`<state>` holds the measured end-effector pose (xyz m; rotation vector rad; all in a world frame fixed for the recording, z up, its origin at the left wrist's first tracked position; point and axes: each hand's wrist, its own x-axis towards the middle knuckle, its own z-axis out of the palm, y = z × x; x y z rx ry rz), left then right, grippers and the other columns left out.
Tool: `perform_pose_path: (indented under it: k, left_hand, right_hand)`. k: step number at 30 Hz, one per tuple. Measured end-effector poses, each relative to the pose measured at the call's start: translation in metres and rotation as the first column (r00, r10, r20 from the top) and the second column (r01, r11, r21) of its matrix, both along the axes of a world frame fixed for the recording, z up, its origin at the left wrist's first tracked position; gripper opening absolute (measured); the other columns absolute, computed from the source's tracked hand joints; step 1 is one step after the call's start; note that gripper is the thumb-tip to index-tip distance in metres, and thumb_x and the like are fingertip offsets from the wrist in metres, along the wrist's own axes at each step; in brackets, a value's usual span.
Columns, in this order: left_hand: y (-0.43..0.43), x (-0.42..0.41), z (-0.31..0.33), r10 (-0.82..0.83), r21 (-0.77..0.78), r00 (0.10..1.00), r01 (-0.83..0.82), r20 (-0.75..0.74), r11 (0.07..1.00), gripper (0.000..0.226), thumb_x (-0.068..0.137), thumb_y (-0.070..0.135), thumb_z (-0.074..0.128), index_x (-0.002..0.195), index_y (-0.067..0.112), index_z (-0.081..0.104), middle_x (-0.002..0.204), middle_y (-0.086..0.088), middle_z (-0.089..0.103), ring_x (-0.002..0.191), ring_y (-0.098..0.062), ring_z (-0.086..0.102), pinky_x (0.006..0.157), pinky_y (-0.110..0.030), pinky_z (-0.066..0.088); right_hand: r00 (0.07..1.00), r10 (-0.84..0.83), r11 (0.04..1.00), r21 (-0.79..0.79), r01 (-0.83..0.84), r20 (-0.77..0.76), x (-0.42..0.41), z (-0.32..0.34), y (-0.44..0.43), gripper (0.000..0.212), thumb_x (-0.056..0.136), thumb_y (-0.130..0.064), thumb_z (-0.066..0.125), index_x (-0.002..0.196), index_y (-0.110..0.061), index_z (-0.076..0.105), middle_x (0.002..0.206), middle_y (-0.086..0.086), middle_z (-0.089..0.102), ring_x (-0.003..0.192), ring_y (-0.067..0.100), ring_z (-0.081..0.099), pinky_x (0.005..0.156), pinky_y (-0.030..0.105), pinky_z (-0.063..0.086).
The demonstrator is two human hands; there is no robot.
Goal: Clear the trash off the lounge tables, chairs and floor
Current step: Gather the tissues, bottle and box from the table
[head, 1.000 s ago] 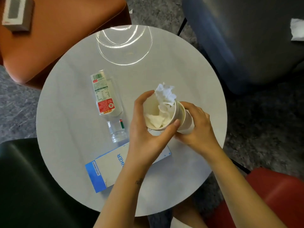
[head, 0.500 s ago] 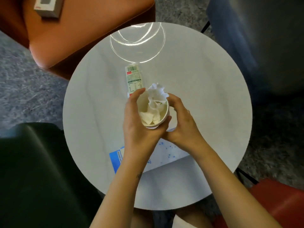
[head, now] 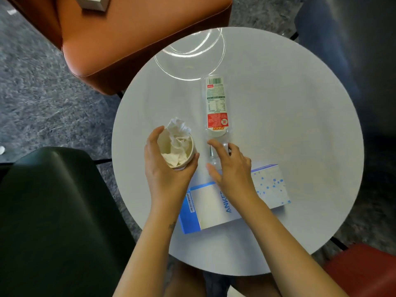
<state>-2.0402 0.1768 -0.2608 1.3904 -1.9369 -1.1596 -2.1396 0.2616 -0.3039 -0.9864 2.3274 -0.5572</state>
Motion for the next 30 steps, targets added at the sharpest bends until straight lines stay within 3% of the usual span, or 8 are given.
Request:
perform_pose_path:
  k: [4, 7, 12, 14, 17, 22, 26, 30]
  left_hand:
    - [-0.006, 0.009, -0.006, -0.037, 0.005, 0.999, 0.037, 0.002, 0.999, 0.076, 0.067, 0.024, 0.082, 0.130, 0.025, 0.039, 0.121, 0.010, 0.048, 0.106, 0.007, 0.045, 0.087, -0.004, 0.038]
    - [-0.011, 0.013, -0.006, -0.068, -0.010, 0.998, 0.068, -0.009, 0.998, 0.076, 0.067, 0.023, 0.083, 0.129, 0.025, 0.040, 0.113, 0.022, 0.044, 0.105, 0.018, 0.041, 0.084, 0.002, 0.033]
    - [-0.016, 0.014, 0.011, -0.154, -0.014, 0.988, 0.153, -0.017, 0.988, 0.079, 0.064, 0.019, 0.084, 0.130, 0.024, 0.040, 0.114, 0.016, 0.044, 0.103, 0.021, 0.040, 0.081, 0.004, 0.033]
    - [-0.017, 0.013, 0.024, -0.177, 0.006, 0.984, 0.177, -0.024, 0.984, 0.086, 0.063, 0.020, 0.085, 0.133, 0.028, 0.035, 0.118, 0.012, 0.048, 0.102, 0.020, 0.043, 0.081, 0.003, 0.034]
    - [-0.016, 0.012, 0.042, -0.146, 0.028, 0.988, 0.148, -0.056, 0.989, 0.087, 0.062, 0.023, 0.085, 0.131, 0.033, 0.033, 0.112, 0.017, 0.051, 0.098, 0.020, 0.046, 0.077, 0.003, 0.037]
    - [-0.014, 0.013, 0.051, -0.134, 0.015, 0.988, 0.136, -0.074, 0.991, 0.078, 0.062, 0.021, 0.084, 0.122, 0.035, 0.036, 0.107, 0.022, 0.048, 0.099, 0.023, 0.042, 0.076, 0.004, 0.033]
    - [-0.011, 0.016, 0.049, -0.137, 0.020, 0.989, 0.138, -0.063, 0.990, 0.078, 0.063, 0.021, 0.084, 0.126, 0.030, 0.038, 0.116, 0.012, 0.049, 0.101, 0.021, 0.042, 0.078, 0.004, 0.033]
    - [-0.009, 0.019, 0.049, -0.127, 0.021, 0.990, 0.129, -0.063, 0.991, 0.078, 0.064, 0.018, 0.084, 0.127, 0.028, 0.039, 0.116, 0.013, 0.047, 0.101, 0.023, 0.040, 0.077, 0.005, 0.032]
  right_hand:
    - [0.987, -0.148, 0.986, -0.070, 0.153, 0.065, 0.004, 0.004, -0.008, 0.050, 0.090, -0.013, 0.053, 0.136, -0.027, 0.041, 0.136, 0.013, 0.036, 0.113, 0.029, 0.047, 0.097, 0.041, 0.038]
    - [0.970, -0.239, 0.951, -0.191, 0.244, 0.053, 0.004, 0.015, -0.009, 0.046, 0.086, -0.006, 0.055, 0.130, -0.017, 0.046, 0.132, 0.013, 0.038, 0.109, 0.028, 0.049, 0.091, 0.048, 0.044]
    - [0.917, -0.400, 0.840, -0.403, 0.364, -0.005, -0.005, 0.057, -0.008, 0.039, 0.082, -0.007, 0.062, 0.117, -0.005, 0.045, 0.106, -0.006, 0.043, 0.084, 0.000, 0.035, 0.084, 0.045, 0.045]
    - [0.903, -0.425, 0.818, -0.455, 0.352, -0.067, -0.012, 0.079, -0.010, 0.037, 0.080, -0.010, 0.066, 0.112, -0.004, 0.047, 0.100, -0.007, 0.045, 0.078, -0.003, 0.031, 0.082, 0.040, 0.042]
    - [0.919, -0.358, 0.852, -0.462, 0.248, -0.167, -0.022, 0.109, -0.017, 0.039, 0.079, -0.017, 0.069, 0.111, -0.006, 0.048, 0.098, -0.001, 0.054, 0.078, 0.006, 0.039, 0.081, 0.032, 0.037]
    - [0.952, -0.172, 0.936, -0.343, 0.078, -0.254, -0.025, 0.125, -0.027, 0.040, 0.081, -0.026, 0.067, 0.115, -0.011, 0.050, 0.099, 0.006, 0.058, 0.082, 0.021, 0.052, 0.079, 0.029, 0.032]
    - [0.952, -0.130, 0.950, -0.311, 0.039, -0.276, -0.023, 0.122, -0.029, 0.044, 0.083, -0.029, 0.065, 0.120, -0.014, 0.046, 0.107, 0.005, 0.058, 0.089, 0.020, 0.055, 0.081, 0.028, 0.028]
    - [0.960, -0.131, 0.956, -0.287, 0.057, -0.248, -0.020, 0.121, -0.024, 0.045, 0.082, -0.027, 0.067, 0.119, -0.015, 0.044, 0.107, 0.003, 0.056, 0.090, 0.021, 0.056, 0.082, 0.028, 0.028]
